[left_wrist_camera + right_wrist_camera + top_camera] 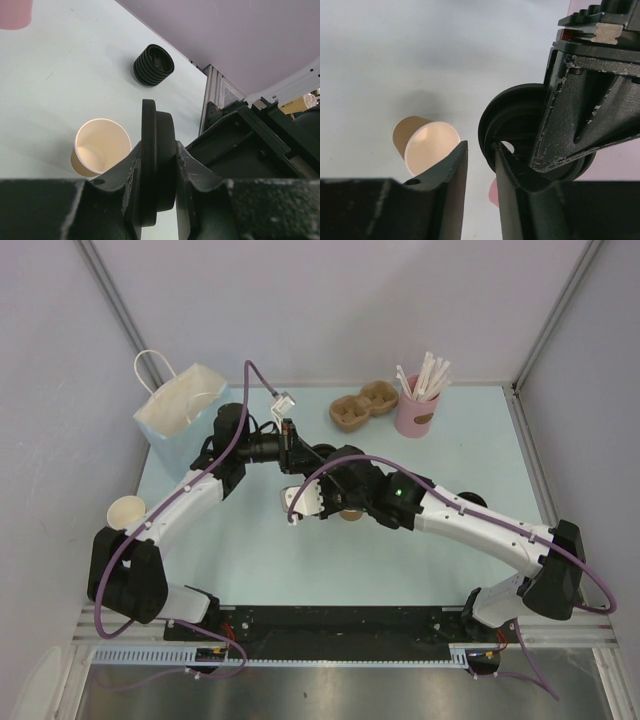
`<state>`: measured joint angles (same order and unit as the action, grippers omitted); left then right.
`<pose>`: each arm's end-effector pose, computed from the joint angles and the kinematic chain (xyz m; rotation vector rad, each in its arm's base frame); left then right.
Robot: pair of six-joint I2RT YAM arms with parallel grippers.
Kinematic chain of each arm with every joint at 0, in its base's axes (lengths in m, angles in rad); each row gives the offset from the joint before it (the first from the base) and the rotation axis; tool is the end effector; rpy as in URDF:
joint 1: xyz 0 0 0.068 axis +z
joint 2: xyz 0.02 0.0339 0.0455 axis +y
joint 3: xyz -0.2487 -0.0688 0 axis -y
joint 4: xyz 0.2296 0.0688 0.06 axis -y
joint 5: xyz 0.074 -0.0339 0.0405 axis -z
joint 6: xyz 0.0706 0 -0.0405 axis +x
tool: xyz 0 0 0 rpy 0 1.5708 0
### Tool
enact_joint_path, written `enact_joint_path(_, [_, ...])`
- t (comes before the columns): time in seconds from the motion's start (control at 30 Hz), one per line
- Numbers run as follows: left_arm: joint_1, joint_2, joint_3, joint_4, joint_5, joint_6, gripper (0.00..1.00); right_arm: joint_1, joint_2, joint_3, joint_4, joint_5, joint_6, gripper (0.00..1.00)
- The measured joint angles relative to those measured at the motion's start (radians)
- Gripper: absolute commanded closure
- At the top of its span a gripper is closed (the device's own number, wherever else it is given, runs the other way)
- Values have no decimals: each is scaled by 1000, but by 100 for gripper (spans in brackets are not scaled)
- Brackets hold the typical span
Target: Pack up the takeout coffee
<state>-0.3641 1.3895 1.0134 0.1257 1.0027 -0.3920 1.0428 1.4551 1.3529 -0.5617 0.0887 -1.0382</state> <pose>0.2771 -0.1693 0.3019 0.7349 1.7963 -1.4214 0.1764 0.2901 0.3079 -1.9018 1.1710 -0.0966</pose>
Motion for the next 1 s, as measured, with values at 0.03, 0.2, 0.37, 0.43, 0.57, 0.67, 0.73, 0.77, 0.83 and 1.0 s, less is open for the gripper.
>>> enact_joint_path(0.03, [0, 0, 0, -1, 0, 0, 77, 0, 2, 0, 3, 5, -4, 72])
enact_joint_path(0.2, [0, 0, 0, -1, 13, -1, 76, -5, 2, 0, 15, 16, -14, 81])
enact_joint_path(0.37, [0, 0, 0, 0, 18, -1, 75, -5, 2, 0, 14, 16, -22, 92])
enact_joint_path(0.43, [0, 0, 0, 0, 18, 0, 71, -4, 2, 0, 14, 16, -29, 99])
enact_joint_path(0.57, [0, 0, 0, 0, 19, -2, 61, 0, 2, 0, 14, 13, -37, 100])
enact_joint_path(0.67, [0, 0, 0, 0, 26, -3, 48, 1, 2, 0, 13, 13, -39, 100])
enact_joint_path(0.73, [0, 0, 0, 0, 30, -6, 34, 2, 2, 0, 10, 12, -39, 100])
enact_joint_path(0.77, [0, 0, 0, 3, 32, -8, 31, 2, 2, 0, 6, 11, -38, 100])
enact_joint_path(0.83, [0, 0, 0, 9, 34, -8, 23, 2, 2, 0, -10, 7, -35, 100])
enact_joint_path(1.0, [3, 0, 0, 19, 37, -6, 3, 2, 0, 0, -52, -27, -20, 100])
